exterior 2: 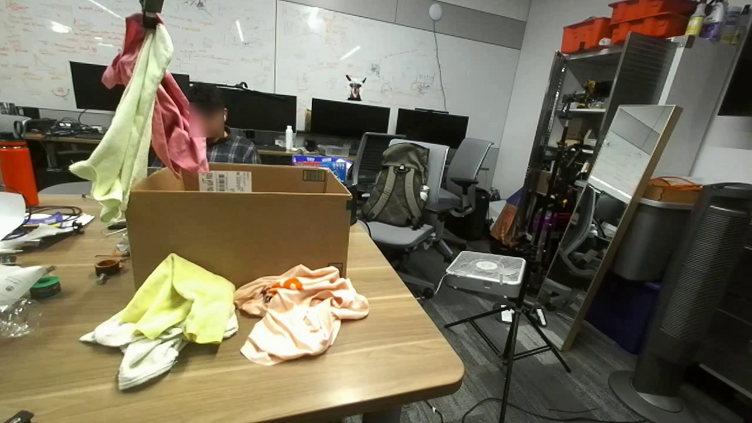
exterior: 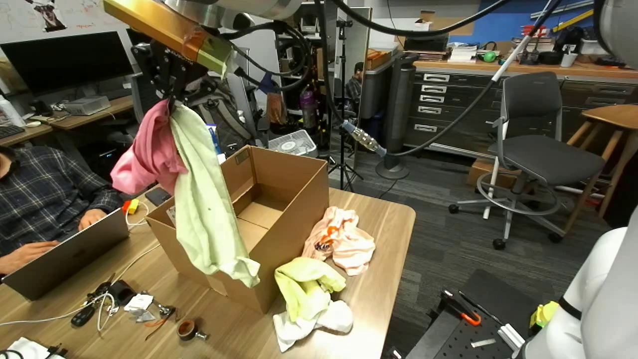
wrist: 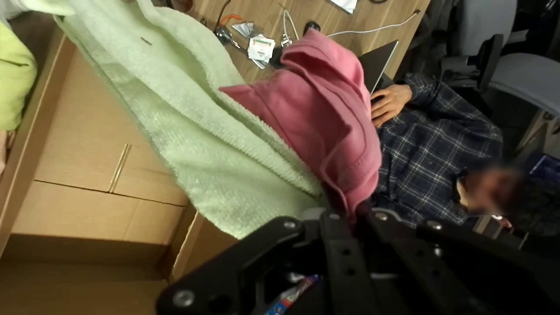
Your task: Put the clothes on the side in the box
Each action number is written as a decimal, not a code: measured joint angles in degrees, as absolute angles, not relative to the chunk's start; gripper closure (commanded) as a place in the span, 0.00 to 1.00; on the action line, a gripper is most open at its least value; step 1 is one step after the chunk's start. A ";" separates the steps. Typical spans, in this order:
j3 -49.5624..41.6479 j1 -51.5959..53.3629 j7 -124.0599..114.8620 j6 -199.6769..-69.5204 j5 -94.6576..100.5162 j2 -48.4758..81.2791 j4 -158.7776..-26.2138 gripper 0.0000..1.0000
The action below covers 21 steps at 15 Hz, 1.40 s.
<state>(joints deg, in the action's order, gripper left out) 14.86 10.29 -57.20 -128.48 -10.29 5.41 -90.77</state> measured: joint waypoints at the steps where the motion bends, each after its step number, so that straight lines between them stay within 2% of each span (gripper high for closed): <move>1: 14.55 10.35 -57.64 -128.00 -10.30 6.00 -89.61 0.96; 21: 7.93 9.59 -65.04 -119.88 -12.95 18.06 -66.09 0.96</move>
<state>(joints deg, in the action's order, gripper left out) 7.93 9.59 -65.04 -119.88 -12.95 18.06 -66.09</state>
